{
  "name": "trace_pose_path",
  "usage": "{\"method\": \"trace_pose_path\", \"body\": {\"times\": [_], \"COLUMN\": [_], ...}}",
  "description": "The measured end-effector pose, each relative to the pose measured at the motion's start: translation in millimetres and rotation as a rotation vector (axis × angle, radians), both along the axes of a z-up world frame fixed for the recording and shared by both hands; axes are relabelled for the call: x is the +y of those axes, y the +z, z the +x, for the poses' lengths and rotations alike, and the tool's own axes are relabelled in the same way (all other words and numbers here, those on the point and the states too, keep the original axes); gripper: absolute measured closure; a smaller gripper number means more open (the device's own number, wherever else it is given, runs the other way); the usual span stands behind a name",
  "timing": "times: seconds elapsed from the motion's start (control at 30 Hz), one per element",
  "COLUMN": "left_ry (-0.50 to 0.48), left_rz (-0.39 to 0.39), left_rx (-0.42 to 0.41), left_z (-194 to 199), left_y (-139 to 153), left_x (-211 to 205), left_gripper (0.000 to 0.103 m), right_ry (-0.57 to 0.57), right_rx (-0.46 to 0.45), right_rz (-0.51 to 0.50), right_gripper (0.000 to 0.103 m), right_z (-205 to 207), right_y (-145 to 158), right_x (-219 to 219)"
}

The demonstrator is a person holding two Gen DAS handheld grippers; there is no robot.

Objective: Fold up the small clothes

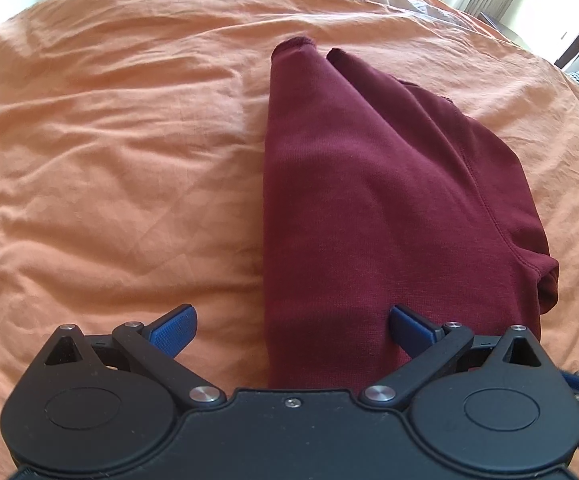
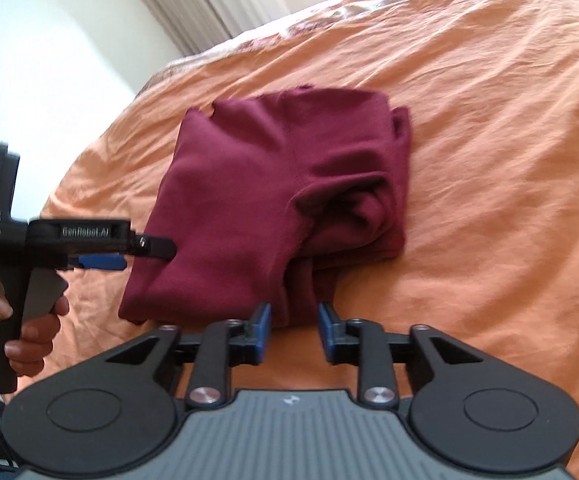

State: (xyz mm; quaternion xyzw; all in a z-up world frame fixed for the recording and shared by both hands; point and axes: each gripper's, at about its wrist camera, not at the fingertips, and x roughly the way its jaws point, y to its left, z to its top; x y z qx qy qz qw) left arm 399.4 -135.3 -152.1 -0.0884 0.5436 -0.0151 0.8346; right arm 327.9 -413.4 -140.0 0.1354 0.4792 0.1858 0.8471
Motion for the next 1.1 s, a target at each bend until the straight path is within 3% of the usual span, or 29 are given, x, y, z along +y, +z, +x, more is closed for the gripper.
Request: {"method": "trace_pose_path", "body": {"times": [0.1, 0.2, 0.33, 0.37, 0.47, 0.53, 0.63, 0.8, 0.83, 0.93, 1.0, 1.1], "left_ry": [-0.009, -0.007, -0.008, -0.008, -0.005, -0.006, -0.013, -0.017, -0.019, -0.023, -0.024, -0.02], "left_rz": [0.012, 0.014, 0.017, 0.017, 0.015, 0.014, 0.016, 0.017, 0.017, 0.016, 0.012, 0.003], "left_rx": [0.003, 0.002, 0.003, 0.003, 0.007, 0.01, 0.011, 0.014, 0.015, 0.018, 0.021, 0.025], "left_z": [0.4, -0.2, -0.3, -0.4, -0.2, 0.5, 1.6, 3.2, 3.5, 4.0, 4.3, 4.5], "left_y": [-0.7, -1.3, -2.0, -1.9, -2.1, -2.3, -2.9, -4.7, -5.1, -6.1, -7.0, -8.4], "left_x": [-1.3, -2.2, -3.4, -3.4, -3.5, -3.7, -3.3, -4.6, -4.9, -5.7, -5.2, -3.6], "left_gripper": [0.001, 0.001, 0.001, 0.001, 0.001, 0.001, 0.001, 0.001, 0.001, 0.001, 0.001, 0.001], "right_ry": [-0.065, -0.128, -0.227, -0.246, -0.238, -0.233, -0.267, -0.306, -0.295, -0.248, -0.239, -0.235], "right_rx": [-0.013, -0.036, -0.042, -0.035, -0.049, -0.069, -0.071, -0.029, -0.016, -0.027, -0.041, -0.047], "right_rz": [0.015, 0.021, 0.004, -0.017, -0.09, -0.11, -0.039, 0.01, -0.011, -0.081, -0.126, -0.141], "right_gripper": [0.042, 0.031, 0.022, 0.015, 0.012, 0.011, 0.016, 0.063, 0.064, 0.064, 0.048, 0.039], "right_z": [-0.3, 3.3, 18.6, 24.0, 37.6, 44.0, 53.1, 66.8, 67.8, 60.1, 53.0, 44.8], "right_y": [4.0, 8.6, 7.5, 6.3, 4.4, 3.6, 2.5, -7.4, -10.0, -13.2, -13.5, -13.0], "right_x": [-11.2, -19.8, -24.1, -24.0, -19.6, -20.8, -29.4, -30.7, -27.5, -19.5, -17.2, -21.2]}}
